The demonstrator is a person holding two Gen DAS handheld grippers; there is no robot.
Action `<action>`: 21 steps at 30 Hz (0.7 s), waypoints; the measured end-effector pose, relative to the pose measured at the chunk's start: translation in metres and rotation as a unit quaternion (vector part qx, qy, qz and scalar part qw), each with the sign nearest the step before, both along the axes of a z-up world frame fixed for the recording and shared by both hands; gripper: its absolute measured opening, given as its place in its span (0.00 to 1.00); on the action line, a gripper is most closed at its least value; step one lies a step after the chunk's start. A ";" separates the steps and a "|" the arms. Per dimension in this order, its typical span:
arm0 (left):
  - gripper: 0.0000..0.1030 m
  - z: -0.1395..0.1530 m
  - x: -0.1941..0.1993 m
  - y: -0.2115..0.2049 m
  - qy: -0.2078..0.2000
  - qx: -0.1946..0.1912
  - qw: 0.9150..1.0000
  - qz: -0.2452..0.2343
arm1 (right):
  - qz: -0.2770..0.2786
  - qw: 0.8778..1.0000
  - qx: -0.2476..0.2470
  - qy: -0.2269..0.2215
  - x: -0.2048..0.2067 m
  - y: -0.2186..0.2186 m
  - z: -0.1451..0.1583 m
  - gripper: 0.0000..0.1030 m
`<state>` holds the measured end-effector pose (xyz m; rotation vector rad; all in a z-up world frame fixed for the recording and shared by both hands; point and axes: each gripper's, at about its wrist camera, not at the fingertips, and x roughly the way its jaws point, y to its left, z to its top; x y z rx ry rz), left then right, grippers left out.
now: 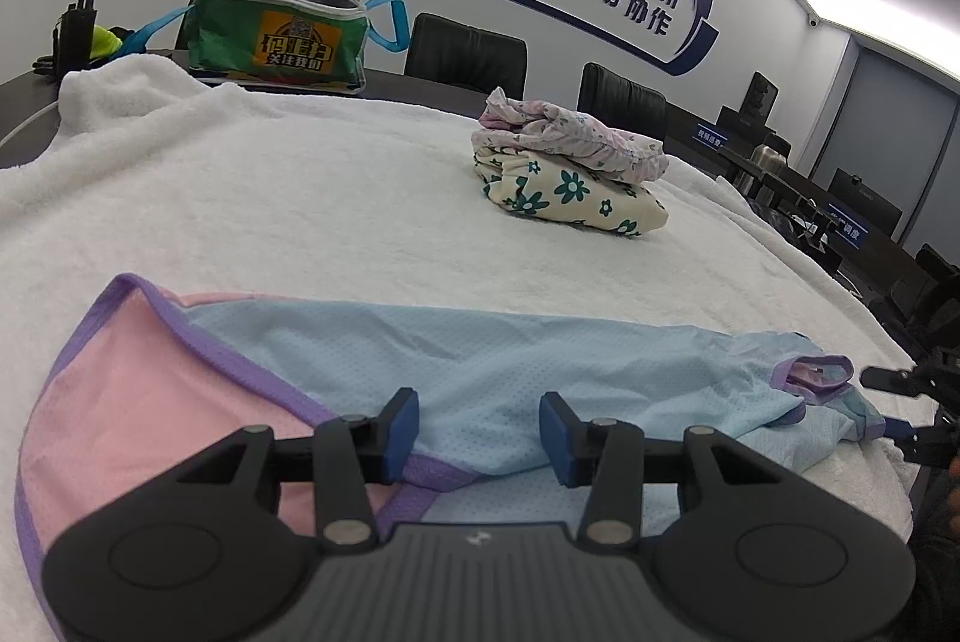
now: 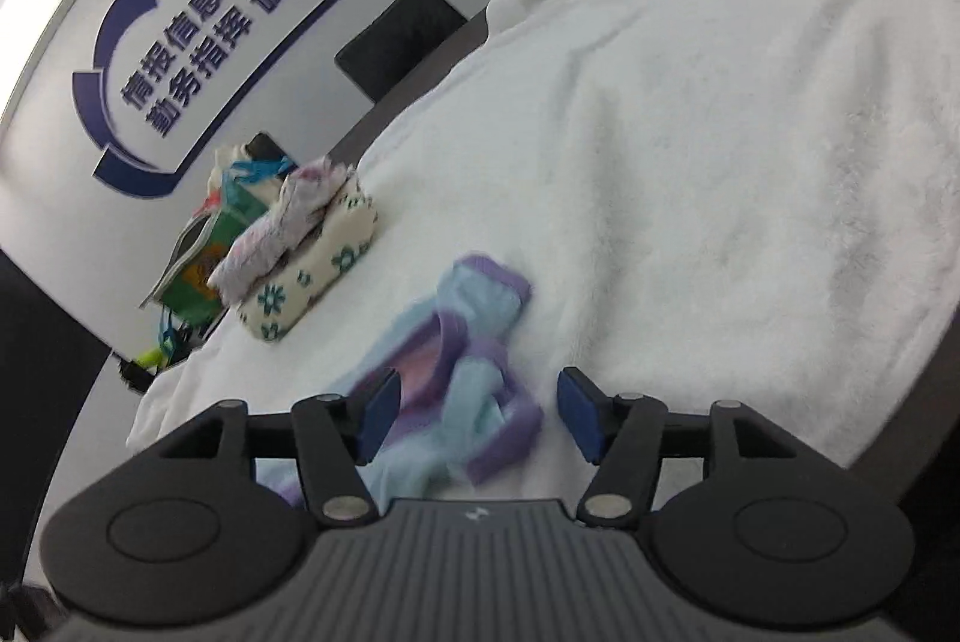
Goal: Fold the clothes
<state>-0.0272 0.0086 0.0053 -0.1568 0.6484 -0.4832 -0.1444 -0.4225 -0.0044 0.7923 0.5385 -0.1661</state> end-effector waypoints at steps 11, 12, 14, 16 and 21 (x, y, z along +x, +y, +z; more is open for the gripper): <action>0.42 0.000 -0.001 0.001 0.001 -0.006 1.000 0.000 | 0.003 0.991 -0.132 0.008 0.030 0.058 0.005 0.36; 0.43 0.000 -0.001 0.001 0.001 -0.007 1.000 0.000 | 0.004 0.987 -0.157 0.012 0.036 0.064 0.002 0.19; 0.43 0.000 -0.002 0.002 0.001 -0.009 1.000 0.000 | 0.010 0.979 -0.203 0.020 0.041 0.072 -0.002 0.07; 0.43 0.000 -0.002 0.003 0.001 -0.011 1.000 0.001 | 0.015 0.971 -0.238 0.022 0.042 0.079 -0.003 0.06; 0.43 0.000 -0.004 0.005 -0.002 -0.019 1.000 0.010 | 0.022 0.952 -0.304 -0.016 0.034 0.098 0.017 0.06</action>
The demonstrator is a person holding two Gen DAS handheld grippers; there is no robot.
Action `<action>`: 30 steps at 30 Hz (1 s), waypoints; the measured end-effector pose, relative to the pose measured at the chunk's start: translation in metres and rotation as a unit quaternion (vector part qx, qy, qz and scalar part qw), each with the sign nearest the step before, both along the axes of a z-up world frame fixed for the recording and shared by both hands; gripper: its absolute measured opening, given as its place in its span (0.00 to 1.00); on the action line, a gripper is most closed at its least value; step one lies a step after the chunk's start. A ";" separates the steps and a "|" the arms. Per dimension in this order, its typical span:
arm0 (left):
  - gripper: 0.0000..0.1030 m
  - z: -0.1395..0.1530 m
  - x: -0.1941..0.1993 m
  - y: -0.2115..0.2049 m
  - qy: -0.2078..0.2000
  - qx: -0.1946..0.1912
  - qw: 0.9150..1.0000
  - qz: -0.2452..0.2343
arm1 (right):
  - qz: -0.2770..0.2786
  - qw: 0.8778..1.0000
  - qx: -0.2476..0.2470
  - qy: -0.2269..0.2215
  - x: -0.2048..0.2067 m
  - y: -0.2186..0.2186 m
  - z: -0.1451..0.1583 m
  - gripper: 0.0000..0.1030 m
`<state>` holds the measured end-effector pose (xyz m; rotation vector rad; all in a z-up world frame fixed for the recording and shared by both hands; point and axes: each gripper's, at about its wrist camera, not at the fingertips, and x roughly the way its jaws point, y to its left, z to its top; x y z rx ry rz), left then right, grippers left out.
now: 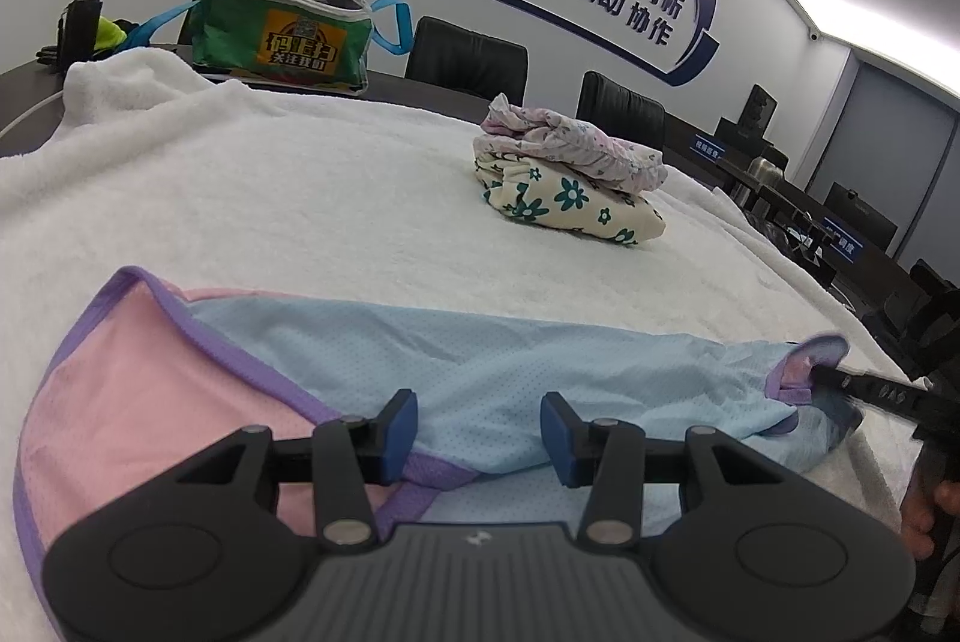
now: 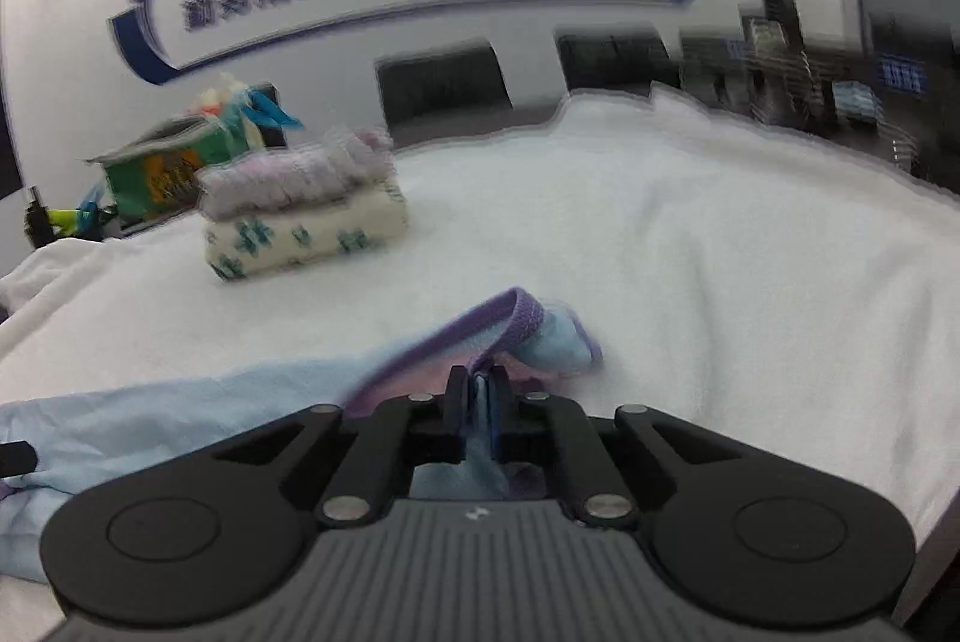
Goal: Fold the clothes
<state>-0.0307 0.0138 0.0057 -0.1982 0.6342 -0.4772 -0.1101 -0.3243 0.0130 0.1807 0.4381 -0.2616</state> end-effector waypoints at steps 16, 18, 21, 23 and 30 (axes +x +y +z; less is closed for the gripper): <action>0.56 0.026 -0.038 0.067 -0.039 -0.085 0.990 0.102 | 0.339 0.931 -0.132 0.019 0.001 0.162 0.018 0.51; 0.56 0.026 -0.035 0.065 -0.030 -0.102 0.990 0.087 | 0.358 0.928 -0.104 0.003 -0.012 0.141 0.033 0.51; 0.56 0.025 -0.026 0.040 -0.008 -0.122 0.992 0.023 | 0.334 0.939 -0.074 -0.027 -0.021 0.100 0.054 0.51; 0.57 0.025 -0.020 0.013 -0.001 -0.118 0.993 -0.020 | 0.301 0.949 -0.088 -0.041 -0.019 0.079 0.057 0.51; 0.75 0.020 0.019 -0.074 0.009 -0.036 0.994 -0.101 | 0.305 0.937 -0.166 0.029 0.008 0.061 0.005 0.47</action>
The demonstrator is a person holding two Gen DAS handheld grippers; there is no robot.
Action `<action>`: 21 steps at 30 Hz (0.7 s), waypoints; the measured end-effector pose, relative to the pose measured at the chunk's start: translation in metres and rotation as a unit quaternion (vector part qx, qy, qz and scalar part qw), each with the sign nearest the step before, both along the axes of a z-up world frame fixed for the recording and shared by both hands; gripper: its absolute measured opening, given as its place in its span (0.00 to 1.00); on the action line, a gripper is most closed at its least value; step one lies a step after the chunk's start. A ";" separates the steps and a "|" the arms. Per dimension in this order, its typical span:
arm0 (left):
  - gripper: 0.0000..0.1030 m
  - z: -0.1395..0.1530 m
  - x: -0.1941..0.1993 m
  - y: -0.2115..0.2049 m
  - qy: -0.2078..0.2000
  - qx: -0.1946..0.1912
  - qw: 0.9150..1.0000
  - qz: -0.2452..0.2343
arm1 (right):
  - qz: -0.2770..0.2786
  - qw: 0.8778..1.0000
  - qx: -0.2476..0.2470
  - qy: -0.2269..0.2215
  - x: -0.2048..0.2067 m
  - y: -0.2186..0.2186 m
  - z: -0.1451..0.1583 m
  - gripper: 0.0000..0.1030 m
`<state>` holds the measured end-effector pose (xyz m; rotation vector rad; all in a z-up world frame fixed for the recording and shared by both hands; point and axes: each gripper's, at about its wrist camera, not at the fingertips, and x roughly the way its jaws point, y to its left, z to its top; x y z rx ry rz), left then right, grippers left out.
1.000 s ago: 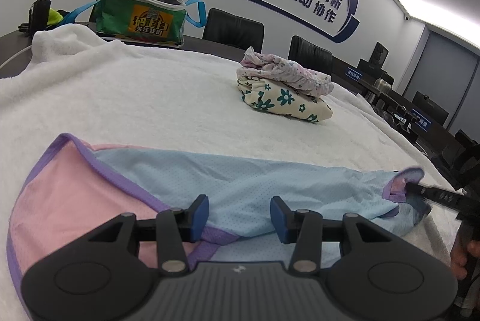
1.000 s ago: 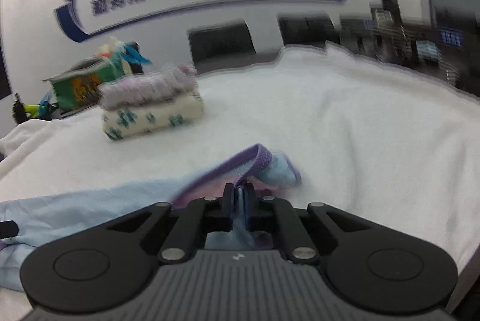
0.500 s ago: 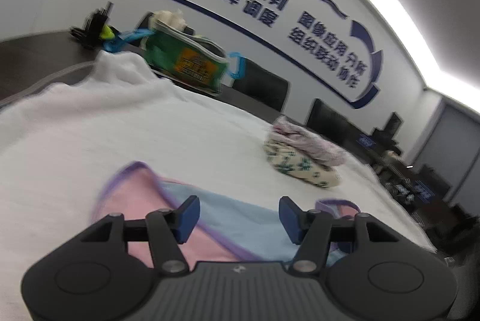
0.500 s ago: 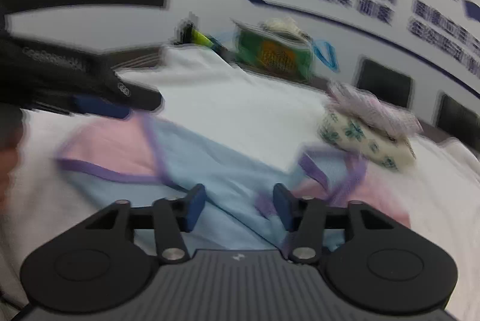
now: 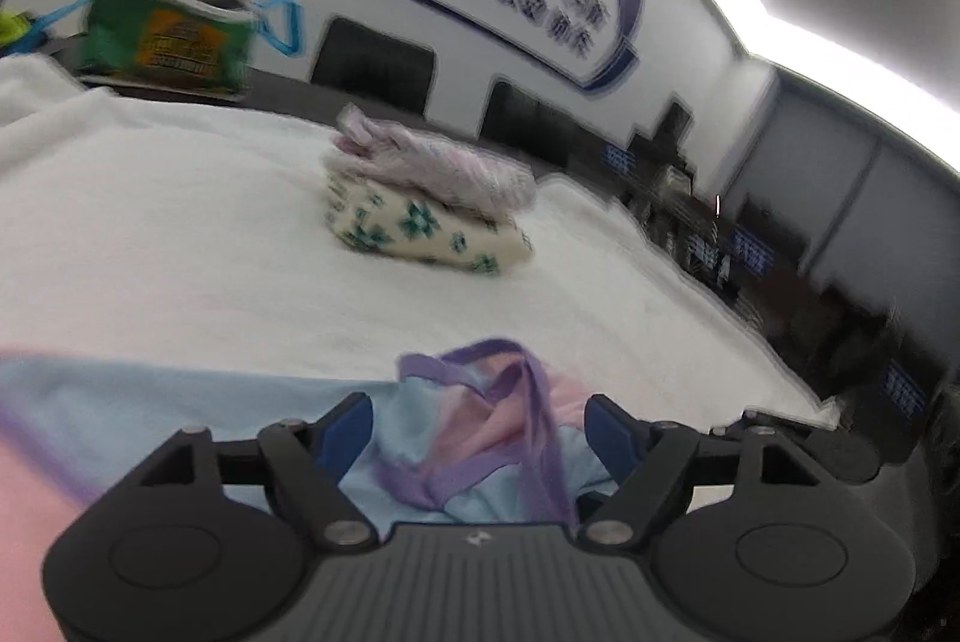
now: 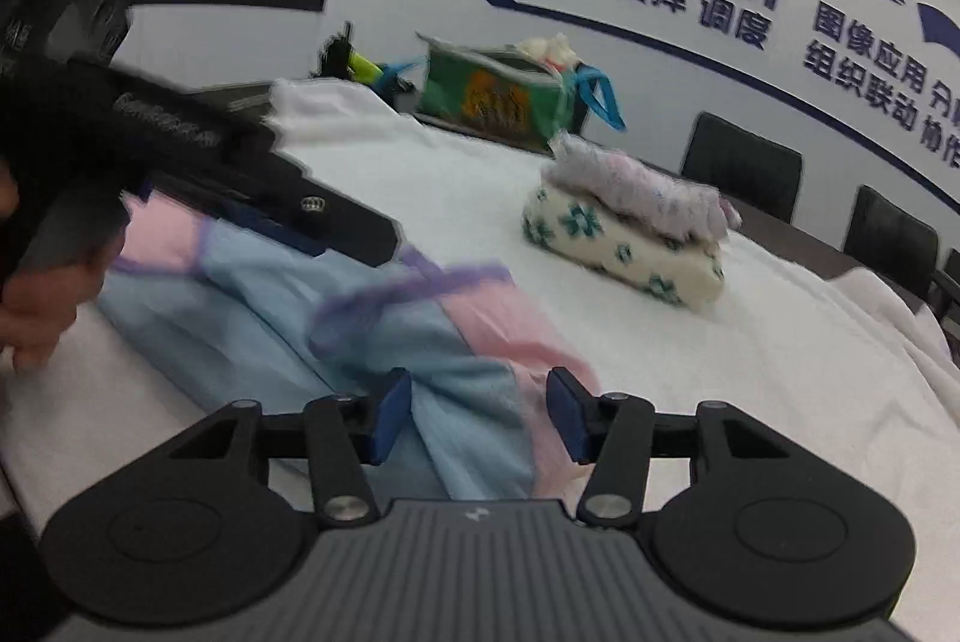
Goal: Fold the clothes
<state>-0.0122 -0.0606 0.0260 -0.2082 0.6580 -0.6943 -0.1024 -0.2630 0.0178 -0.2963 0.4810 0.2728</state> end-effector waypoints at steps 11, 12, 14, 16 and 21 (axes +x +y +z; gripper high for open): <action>0.05 0.000 -0.014 0.033 0.070 -0.070 0.995 -0.018 | 0.093 0.995 0.001 -0.023 -0.014 -0.025 -0.001 0.03; 0.05 -0.003 -0.016 0.035 0.070 -0.066 0.995 -0.009 | 0.106 0.994 -0.006 -0.021 -0.017 -0.026 0.000 0.03; 0.05 -0.008 -0.020 0.039 0.068 -0.057 0.996 0.009 | 0.140 0.990 -0.009 -0.013 -0.023 -0.027 0.001 0.05; 0.14 -0.013 -0.022 0.045 0.072 -0.057 0.995 0.030 | 0.161 0.987 -0.003 -0.014 -0.027 -0.028 0.006 0.11; 0.41 -0.007 -0.036 0.054 0.042 -0.069 0.997 0.016 | 0.132 0.988 0.073 -0.034 -0.020 -0.037 0.024 0.35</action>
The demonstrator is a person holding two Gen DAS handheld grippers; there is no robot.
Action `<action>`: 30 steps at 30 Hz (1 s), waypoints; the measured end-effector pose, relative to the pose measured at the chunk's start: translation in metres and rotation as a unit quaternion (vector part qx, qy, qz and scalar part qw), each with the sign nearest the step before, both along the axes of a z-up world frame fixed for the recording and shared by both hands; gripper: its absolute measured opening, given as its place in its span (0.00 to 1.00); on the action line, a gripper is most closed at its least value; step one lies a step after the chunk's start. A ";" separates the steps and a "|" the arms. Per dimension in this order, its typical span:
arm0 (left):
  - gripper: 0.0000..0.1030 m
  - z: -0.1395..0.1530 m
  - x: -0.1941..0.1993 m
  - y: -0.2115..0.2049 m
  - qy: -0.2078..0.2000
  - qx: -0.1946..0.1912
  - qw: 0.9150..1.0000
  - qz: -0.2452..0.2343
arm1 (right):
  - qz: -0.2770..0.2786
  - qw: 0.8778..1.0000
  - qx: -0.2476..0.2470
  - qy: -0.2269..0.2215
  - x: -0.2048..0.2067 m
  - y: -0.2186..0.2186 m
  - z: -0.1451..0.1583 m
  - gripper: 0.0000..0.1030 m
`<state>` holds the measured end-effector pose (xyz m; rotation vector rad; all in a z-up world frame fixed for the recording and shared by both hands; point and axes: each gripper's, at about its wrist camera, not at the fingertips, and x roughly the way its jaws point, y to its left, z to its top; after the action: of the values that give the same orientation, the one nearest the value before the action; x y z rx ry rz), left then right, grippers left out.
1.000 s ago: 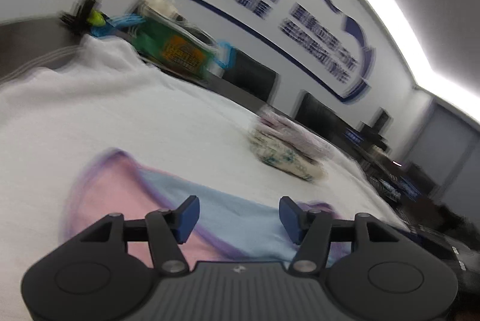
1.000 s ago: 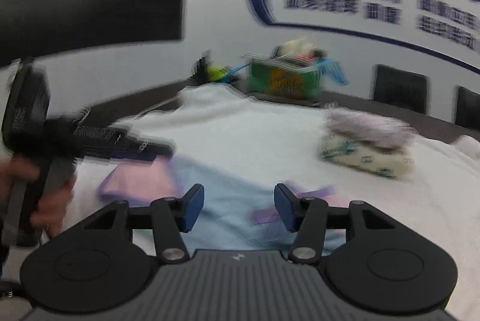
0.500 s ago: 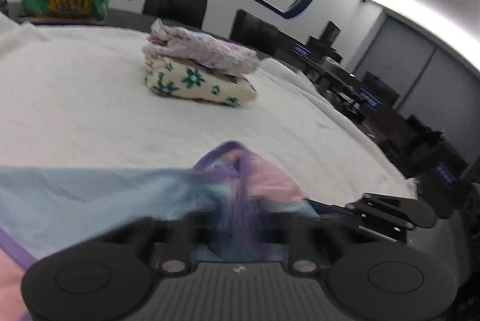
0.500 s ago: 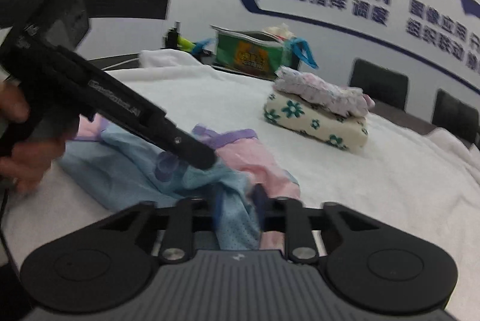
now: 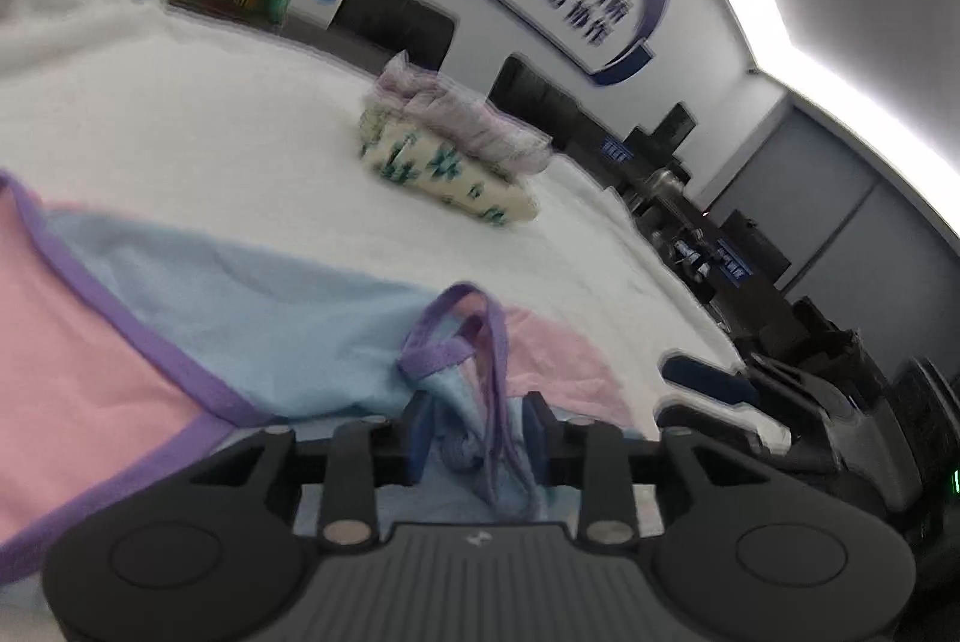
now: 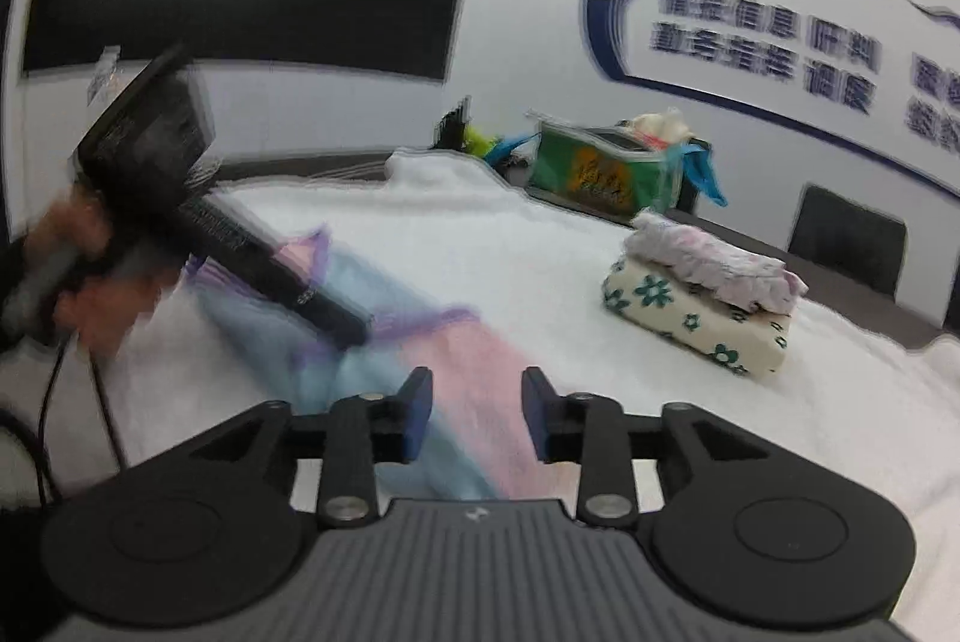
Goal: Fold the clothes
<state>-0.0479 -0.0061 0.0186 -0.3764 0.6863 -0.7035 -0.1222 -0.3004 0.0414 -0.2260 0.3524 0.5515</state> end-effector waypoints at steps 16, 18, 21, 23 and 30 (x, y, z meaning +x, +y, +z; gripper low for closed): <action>0.55 0.023 -0.016 -0.004 -0.061 0.041 0.996 0.048 | -0.104 0.992 0.020 0.067 0.051 0.035 -0.007 0.42; 0.55 0.022 -0.017 -0.001 -0.059 0.039 0.996 0.046 | -0.104 0.992 0.016 0.067 0.050 0.036 -0.008 0.42; 0.55 0.021 -0.017 -0.001 -0.057 0.042 0.996 0.046 | -0.108 0.992 0.018 0.068 0.050 0.035 -0.008 0.42; 0.55 0.020 -0.017 -0.001 -0.055 0.046 0.996 0.045 | -0.109 0.992 0.020 0.067 0.050 0.033 -0.007 0.42; 0.55 0.016 -0.018 -0.003 -0.052 0.049 0.996 0.043 | -0.102 0.992 0.011 0.068 0.049 0.033 -0.009 0.42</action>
<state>-0.0658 -0.0088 0.0346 -0.2752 0.6002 -0.6003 -0.0737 -0.2669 0.0321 -0.1288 0.4956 0.3696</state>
